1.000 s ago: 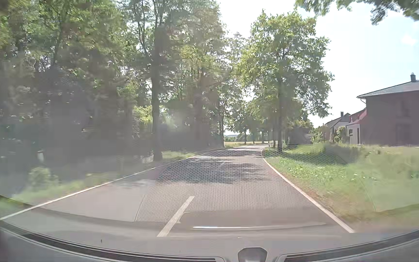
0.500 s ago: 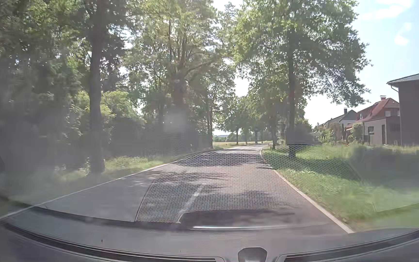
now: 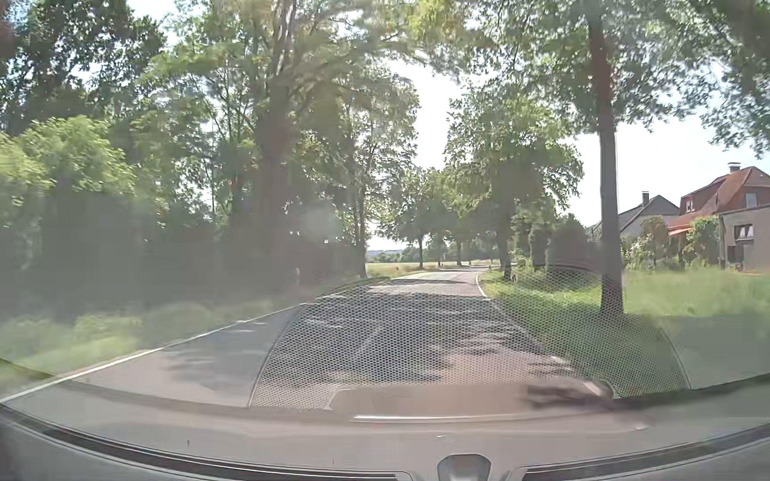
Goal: Follow the waypoints while adhering to traffic rules and regulations
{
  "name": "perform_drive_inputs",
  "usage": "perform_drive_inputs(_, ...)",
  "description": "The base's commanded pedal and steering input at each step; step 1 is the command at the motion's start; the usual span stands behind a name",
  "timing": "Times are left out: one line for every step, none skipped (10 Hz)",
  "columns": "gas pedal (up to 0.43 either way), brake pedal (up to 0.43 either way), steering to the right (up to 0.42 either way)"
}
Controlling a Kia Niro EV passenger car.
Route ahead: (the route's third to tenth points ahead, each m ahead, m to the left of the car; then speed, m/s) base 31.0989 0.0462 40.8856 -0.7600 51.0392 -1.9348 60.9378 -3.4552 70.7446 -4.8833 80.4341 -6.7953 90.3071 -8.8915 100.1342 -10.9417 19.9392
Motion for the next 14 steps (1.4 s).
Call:
perform_drive_inputs(0.189,0.006,0.021)
perform_drive_inputs(0.189,0.006,0.021)
perform_drive_inputs(0.189,0.006,0.021)
perform_drive_inputs(0.189,0.006,0.021)
perform_drive_inputs(0.189,0.006,0.021)
perform_drive_inputs(0.197,0.006,0.021)
perform_drive_inputs(0.209,0.006,0.021)
perform_drive_inputs(0.209,0.006,0.021)
perform_drive_inputs(0.22,0.006,0.021)
perform_drive_inputs(0.22,0.006,0.021)
perform_drive_inputs(0.22,0.006,0.021)
perform_drive_inputs(0.22,0.006,0.021)
perform_drive_inputs(0.22,0.006,0.019)
perform_drive_inputs(0.22,0.006,0.018)
